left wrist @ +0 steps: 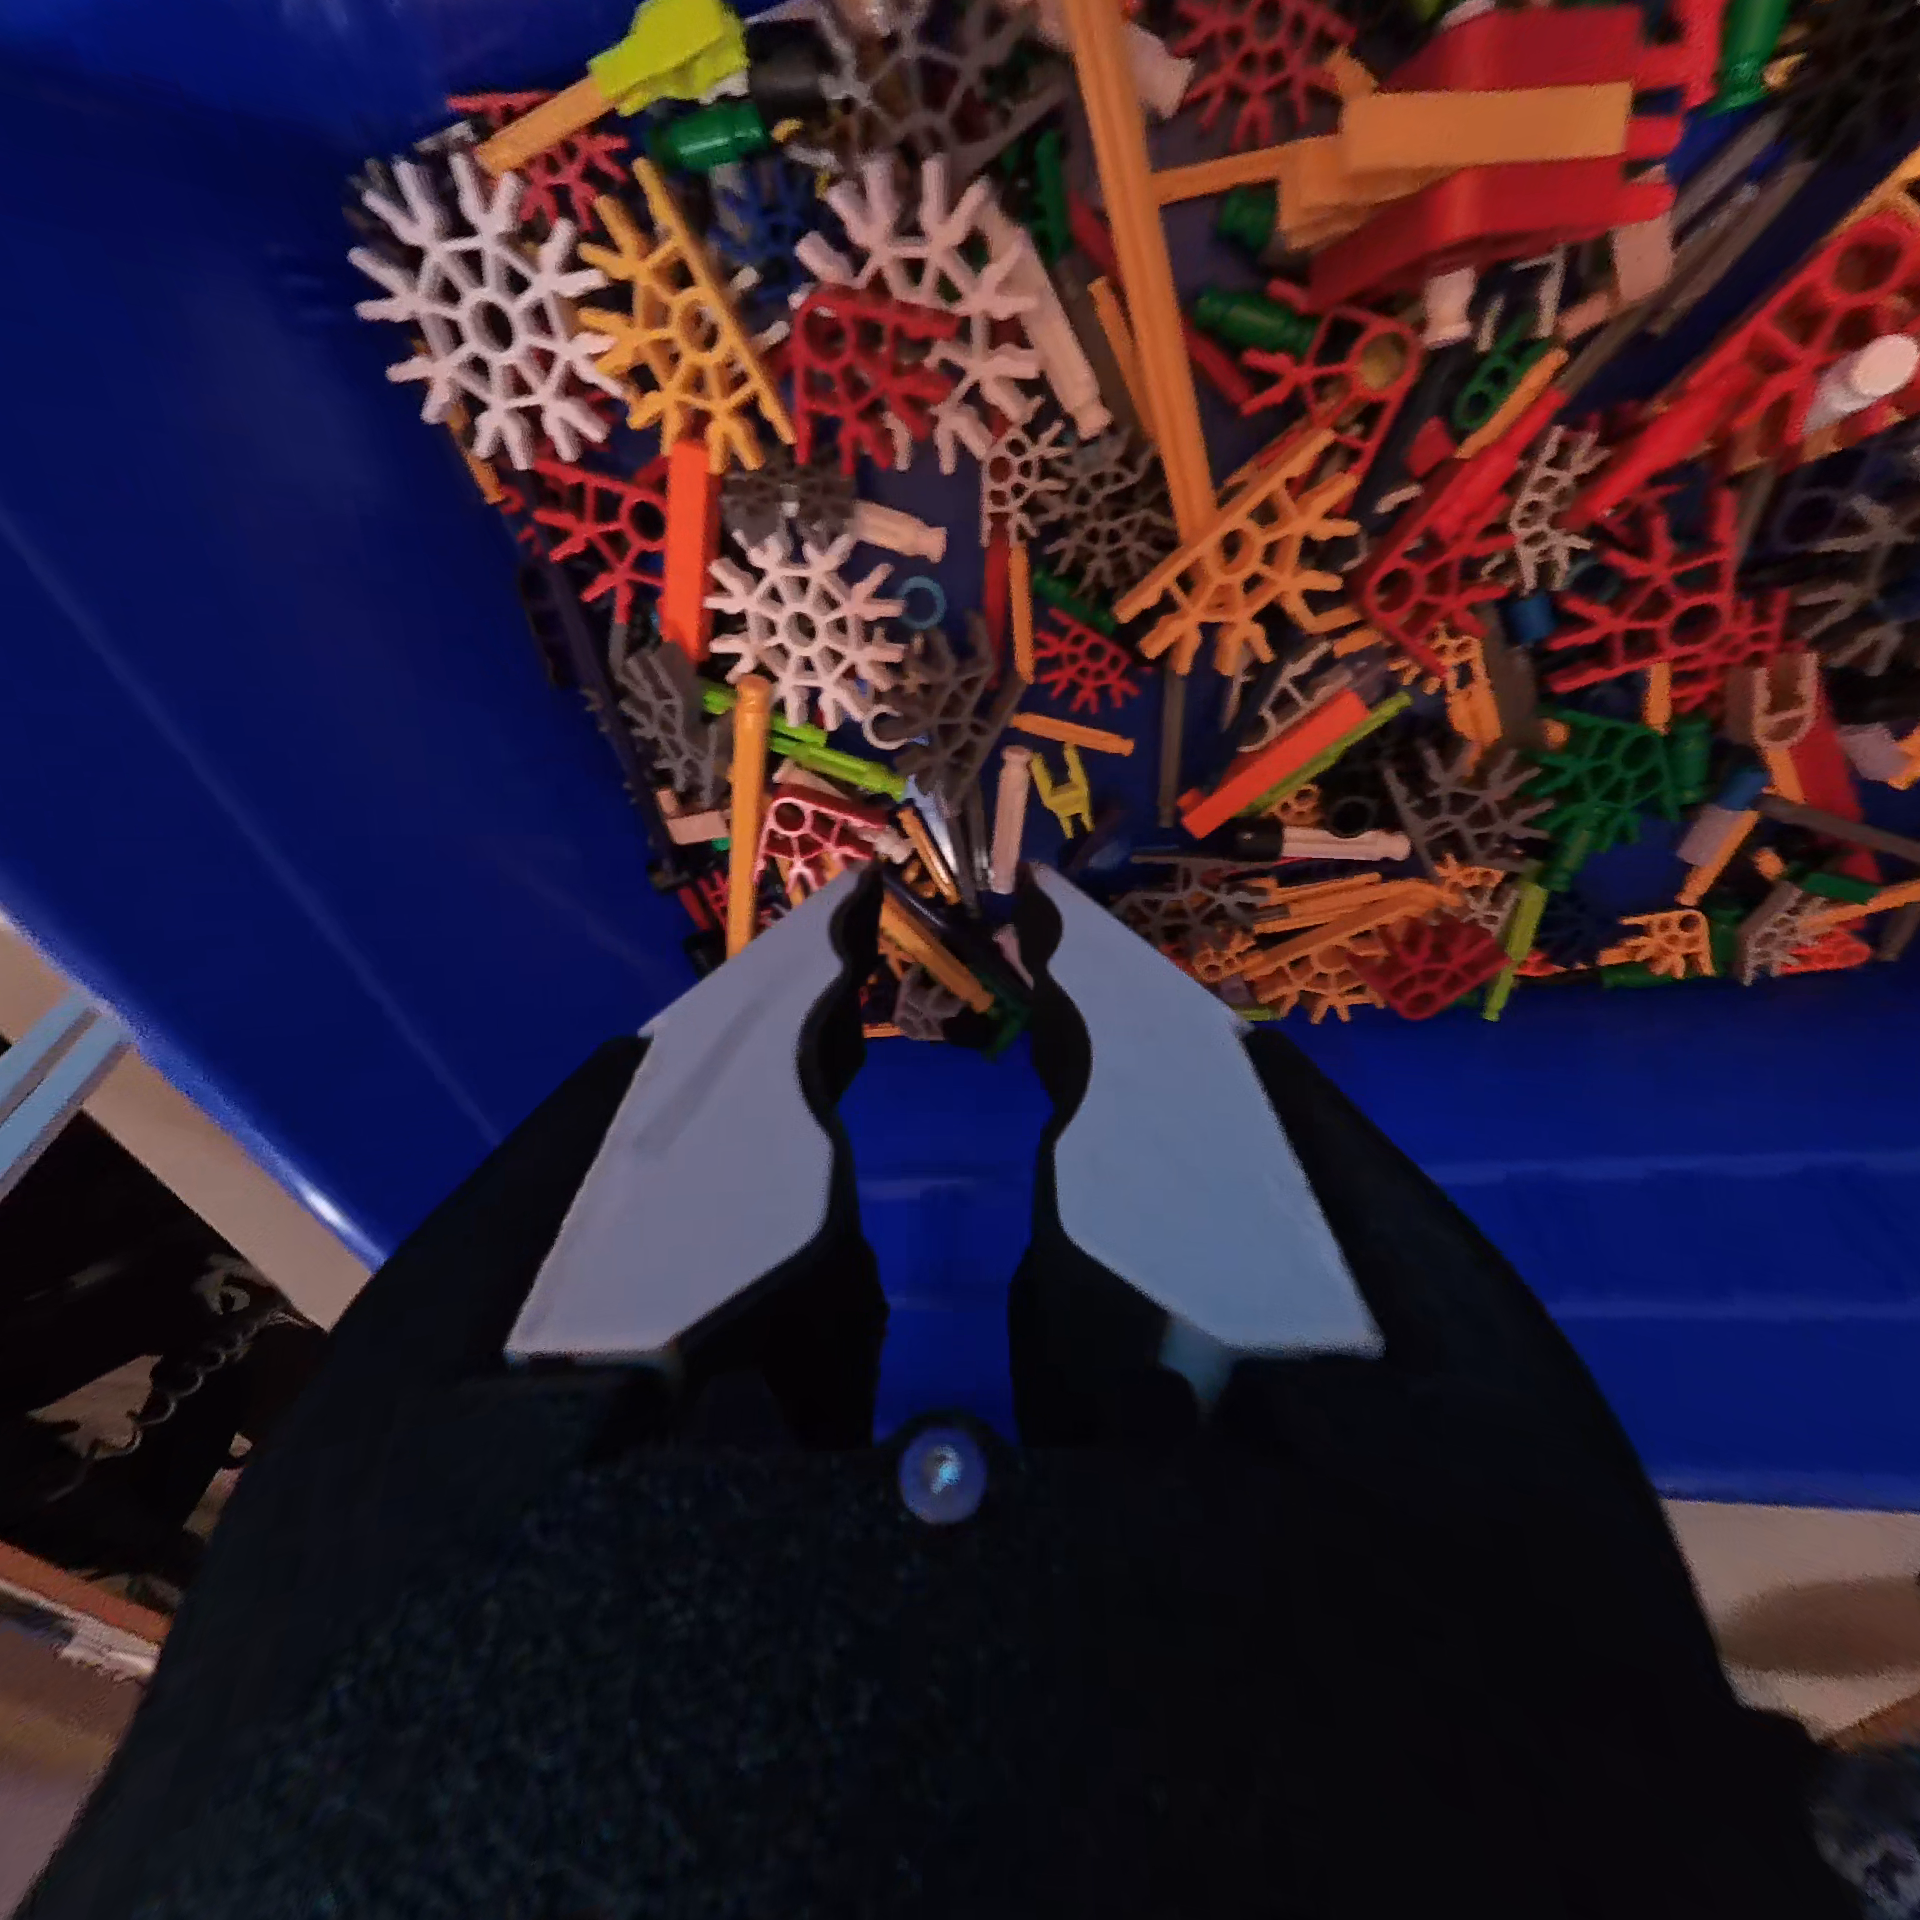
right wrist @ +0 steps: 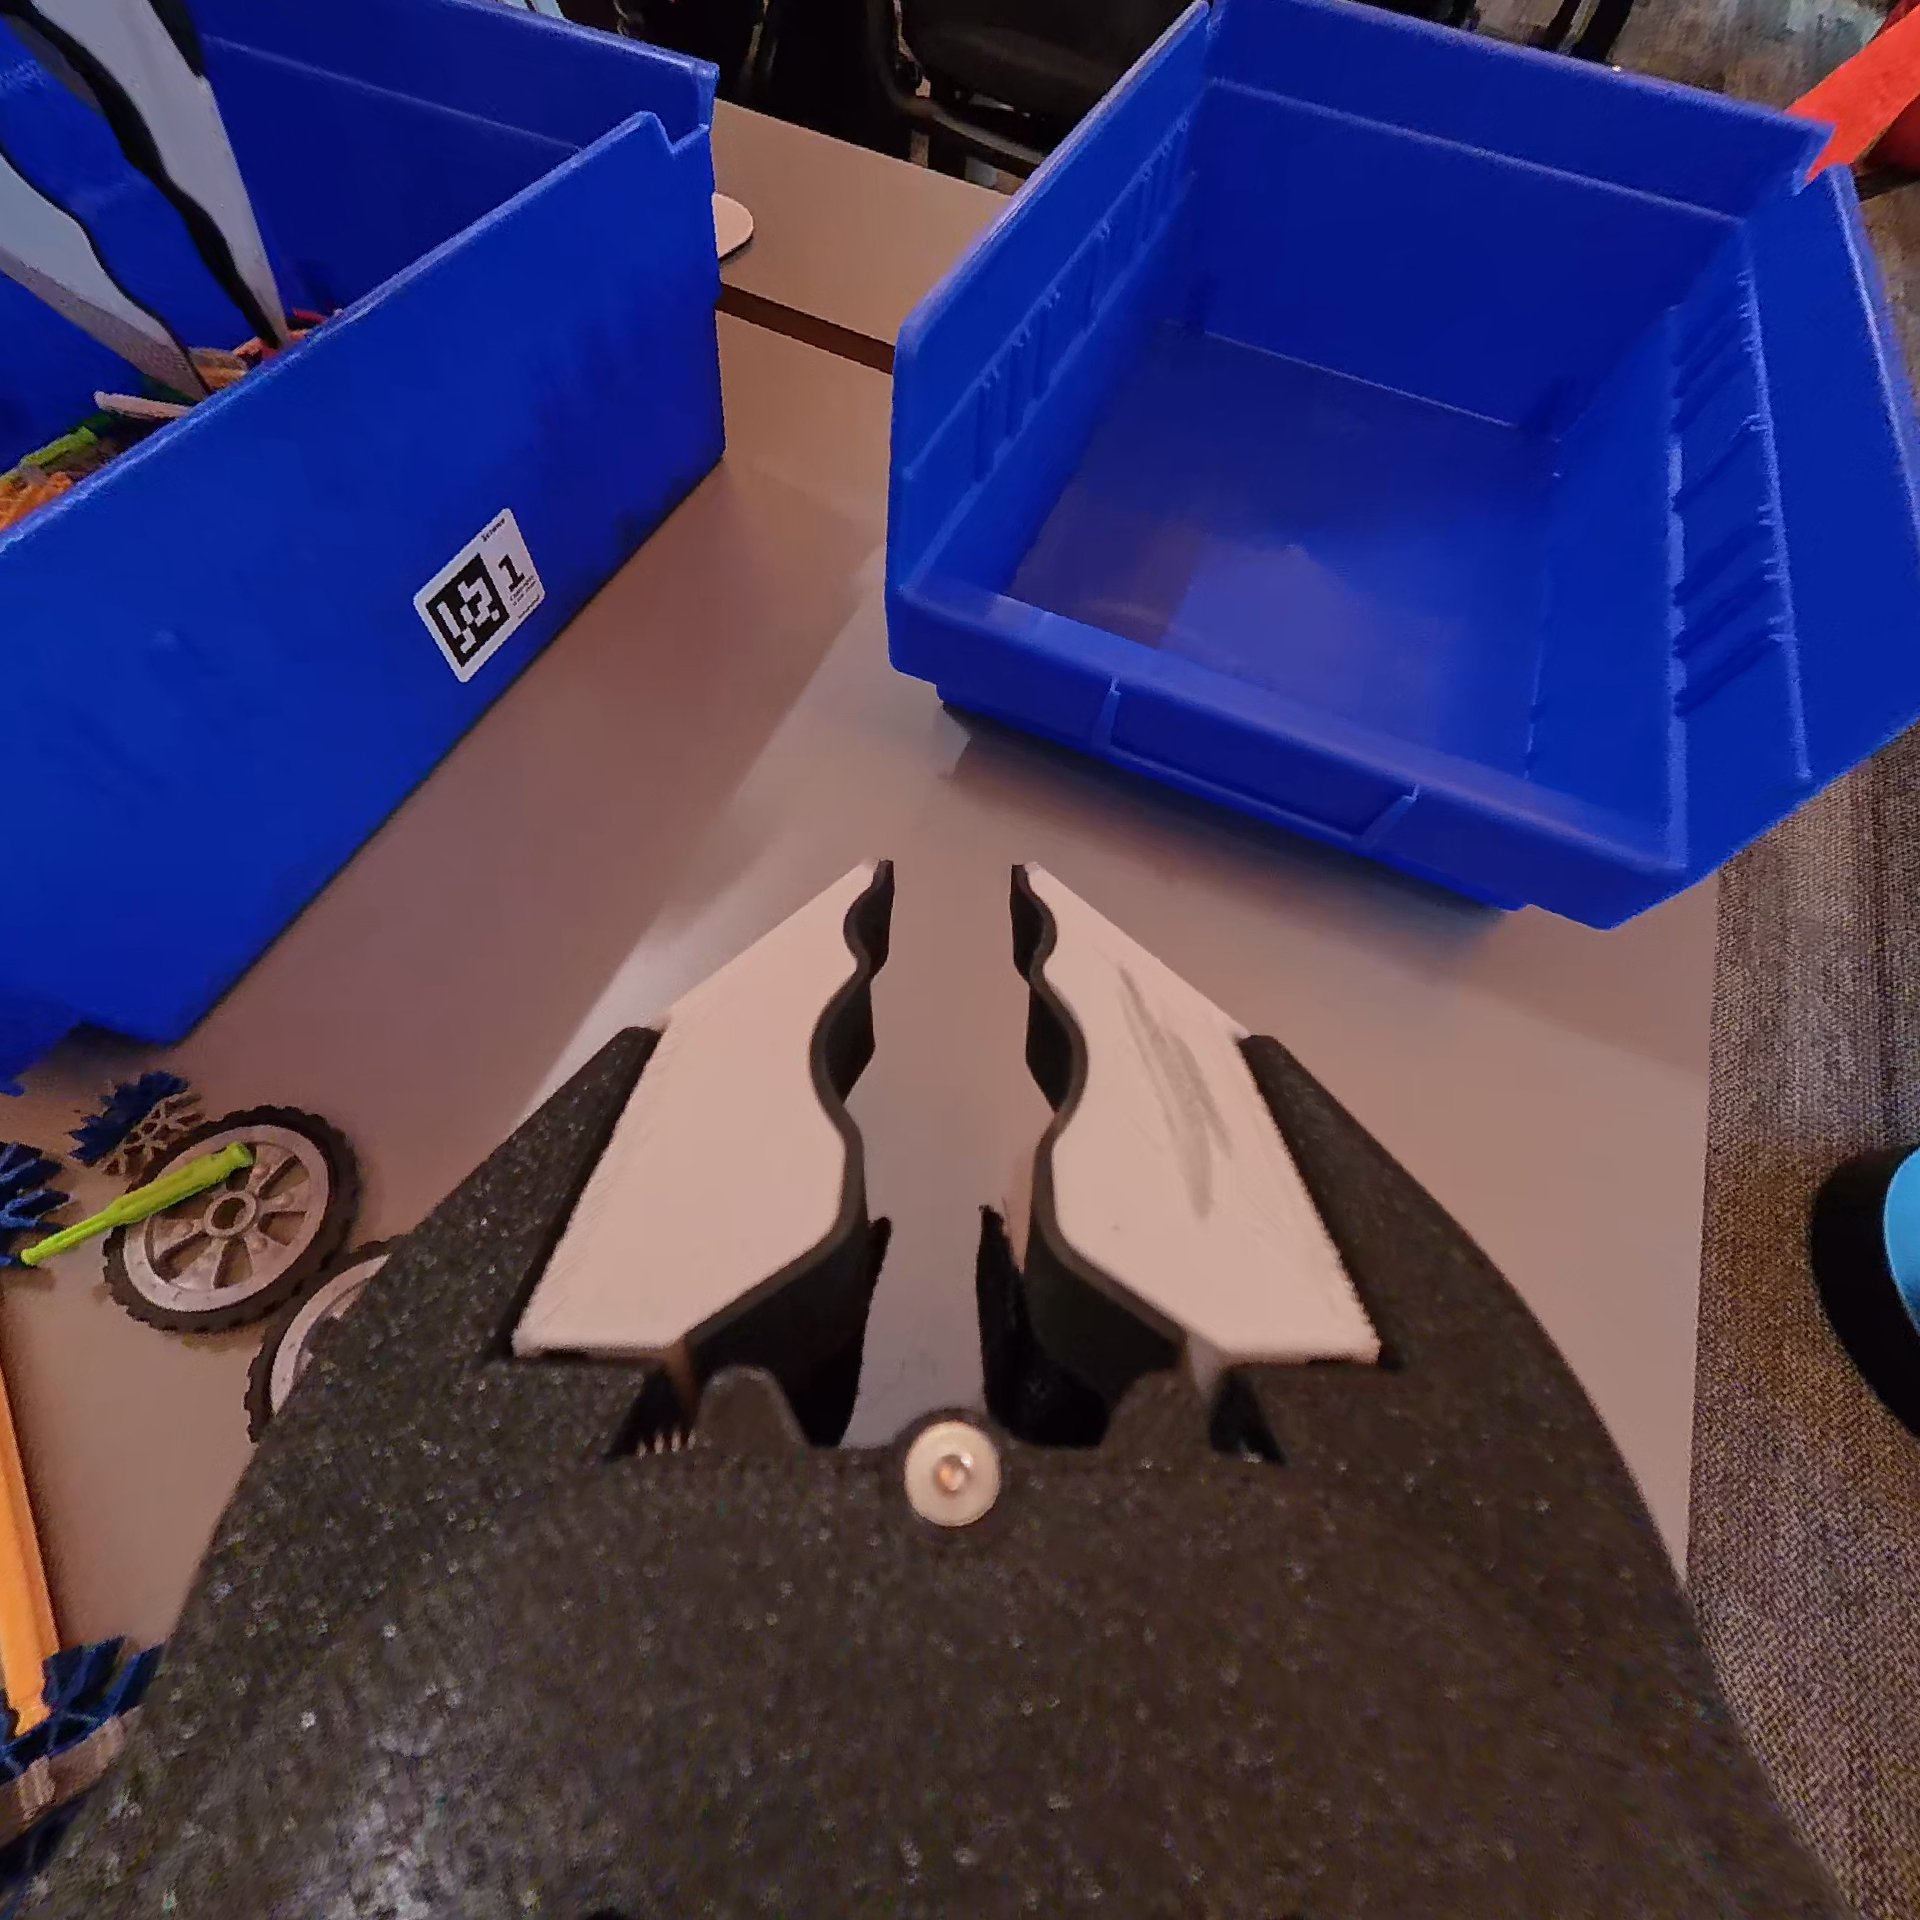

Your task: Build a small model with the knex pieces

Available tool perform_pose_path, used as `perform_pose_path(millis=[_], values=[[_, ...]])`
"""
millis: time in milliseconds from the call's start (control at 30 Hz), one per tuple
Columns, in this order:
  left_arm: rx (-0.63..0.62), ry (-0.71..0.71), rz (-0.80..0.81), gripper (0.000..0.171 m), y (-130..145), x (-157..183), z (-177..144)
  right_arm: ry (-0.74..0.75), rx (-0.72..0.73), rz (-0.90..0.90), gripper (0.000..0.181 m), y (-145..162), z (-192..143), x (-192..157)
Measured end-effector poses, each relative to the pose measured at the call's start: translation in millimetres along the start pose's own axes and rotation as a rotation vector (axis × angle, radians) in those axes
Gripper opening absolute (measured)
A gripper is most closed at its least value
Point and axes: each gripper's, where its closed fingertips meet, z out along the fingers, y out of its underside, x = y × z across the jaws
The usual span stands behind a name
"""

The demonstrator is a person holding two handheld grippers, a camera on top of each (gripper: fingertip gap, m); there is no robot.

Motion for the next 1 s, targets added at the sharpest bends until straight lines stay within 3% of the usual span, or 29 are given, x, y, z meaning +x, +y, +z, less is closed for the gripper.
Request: perform_pose_path(millis=[300, 433, 567, 867, 1000], values=[[-0.023, 0.078, 0.050, 0.020, -4, 19, 14, -0.001, -0.001, 0.000, 0.022, 0, 0, 0], [0.025, 0.118, 0.062, 0.017, -17, 30, 14, -0.002, -0.002, -0.002, 0.022, 0, 1, -1], [-0.022, 0.112, 0.012, 0.014, -14, 26, 23, -0.001, -0.002, 0.000, 0.022, 0, 0, 0], [0.002, 0.158, -0.042, 0.017, -21, 30, 25, -0.001, 0.004, -0.001, 0.022, -2, -1, -1], [-0.005, 0.142, -0.070, 0.007, -22, 23, 27, -0.002, 0.005, 0.000, 0.022, -2, -1, -1]])
